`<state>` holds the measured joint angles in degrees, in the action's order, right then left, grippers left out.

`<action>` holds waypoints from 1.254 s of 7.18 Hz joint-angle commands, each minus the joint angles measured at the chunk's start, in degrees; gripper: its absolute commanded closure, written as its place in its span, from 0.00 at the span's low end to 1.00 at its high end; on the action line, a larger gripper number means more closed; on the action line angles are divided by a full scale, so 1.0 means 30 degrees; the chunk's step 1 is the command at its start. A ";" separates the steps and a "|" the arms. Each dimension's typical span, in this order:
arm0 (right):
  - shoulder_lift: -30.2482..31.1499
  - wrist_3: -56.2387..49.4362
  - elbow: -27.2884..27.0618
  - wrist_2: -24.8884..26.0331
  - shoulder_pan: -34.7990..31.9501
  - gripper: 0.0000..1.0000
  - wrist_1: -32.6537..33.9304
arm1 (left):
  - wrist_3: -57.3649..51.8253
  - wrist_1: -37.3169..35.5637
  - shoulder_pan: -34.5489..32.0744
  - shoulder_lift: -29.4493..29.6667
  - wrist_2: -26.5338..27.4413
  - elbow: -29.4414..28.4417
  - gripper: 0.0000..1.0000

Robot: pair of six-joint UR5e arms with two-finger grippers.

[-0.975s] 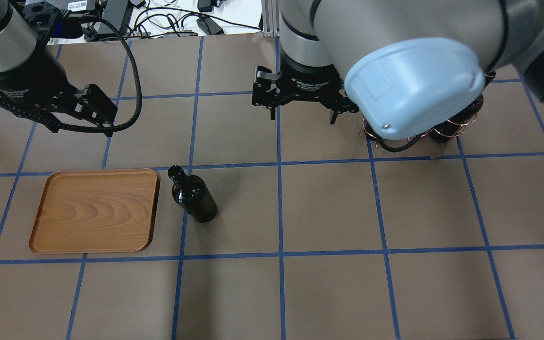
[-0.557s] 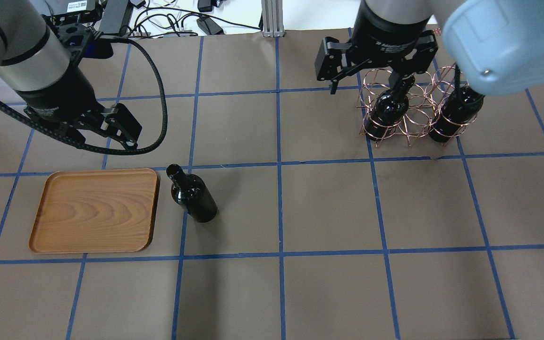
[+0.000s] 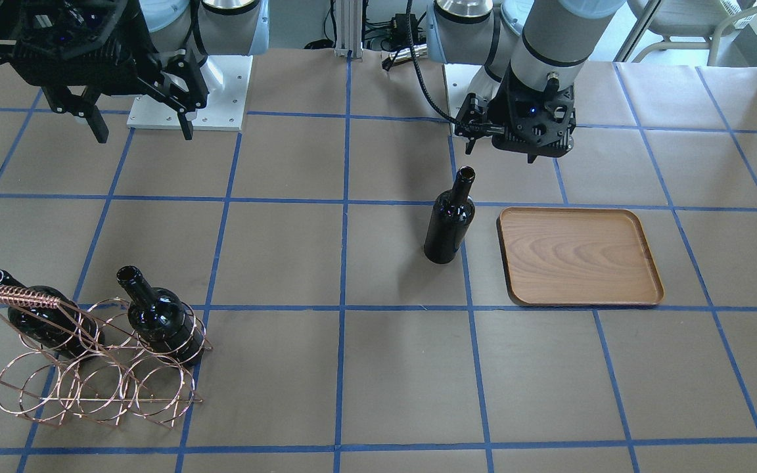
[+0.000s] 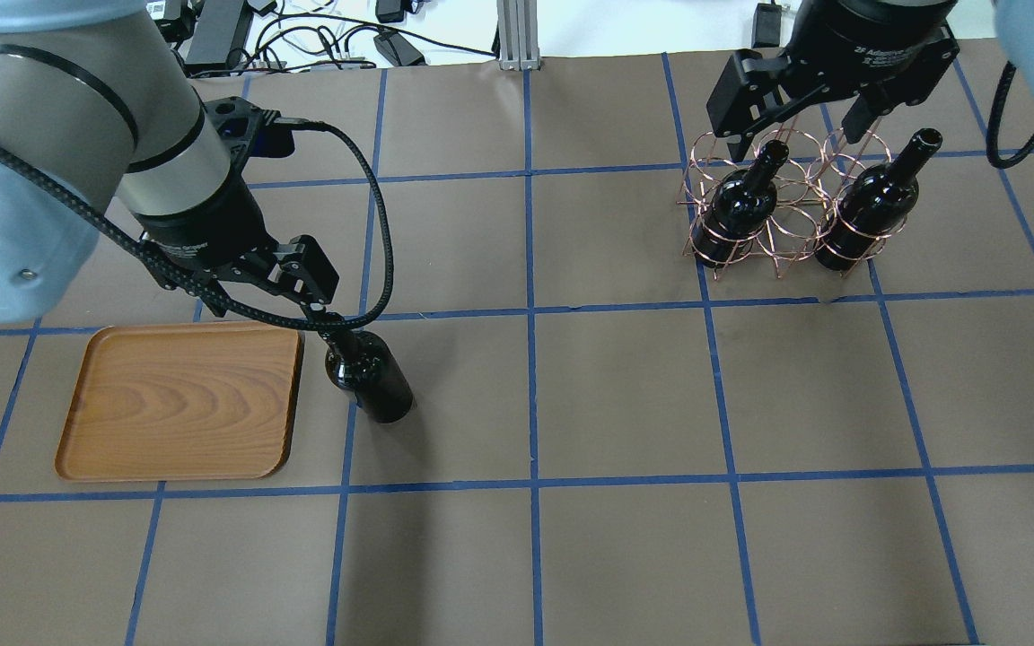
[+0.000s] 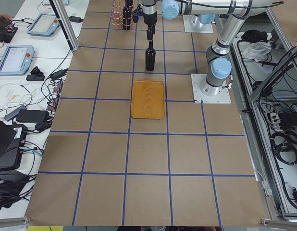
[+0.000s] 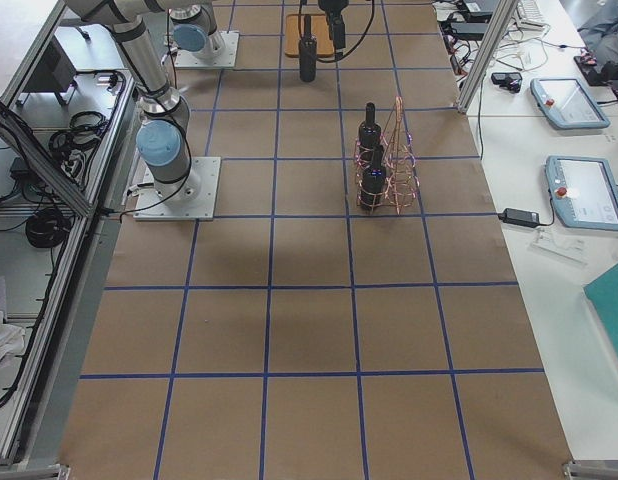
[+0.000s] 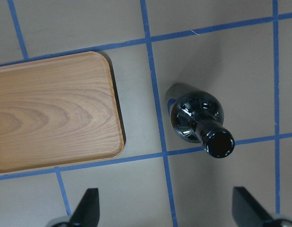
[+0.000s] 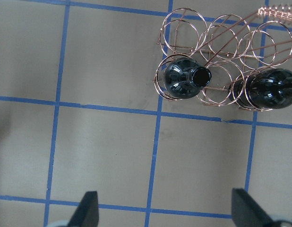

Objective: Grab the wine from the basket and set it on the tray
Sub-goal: 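Lower the left gripper onto the bottle neck and grasp it while the right arm withdraws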

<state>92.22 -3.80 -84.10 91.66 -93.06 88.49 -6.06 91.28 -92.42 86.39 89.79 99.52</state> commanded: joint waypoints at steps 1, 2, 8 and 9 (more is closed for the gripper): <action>0.0199 -0.0110 -0.0062 -0.0143 0.0141 0.00 -0.0963 | -0.0061 -0.1419 -0.0130 0.0702 -0.1247 0.0865 0.00; 0.0140 -0.0081 0.0054 -0.0172 0.0664 0.00 -0.1021 | -0.0032 -0.1424 -0.0217 0.1053 -0.1250 0.0984 0.00; 0.0286 -0.0021 0.0114 -0.0289 0.1402 0.00 -0.0964 | -0.0208 -0.1922 -0.0657 0.2052 -0.0986 0.1103 0.46; 0.0257 0.0036 -0.0002 -0.0348 0.1285 0.01 0.0314 | -0.0440 -0.1922 -0.0657 0.2053 -0.0986 0.1074 0.61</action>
<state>93.01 -3.76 -83.88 90.89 -88.98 86.44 -6.82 85.51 -94.40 92.47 86.81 102.81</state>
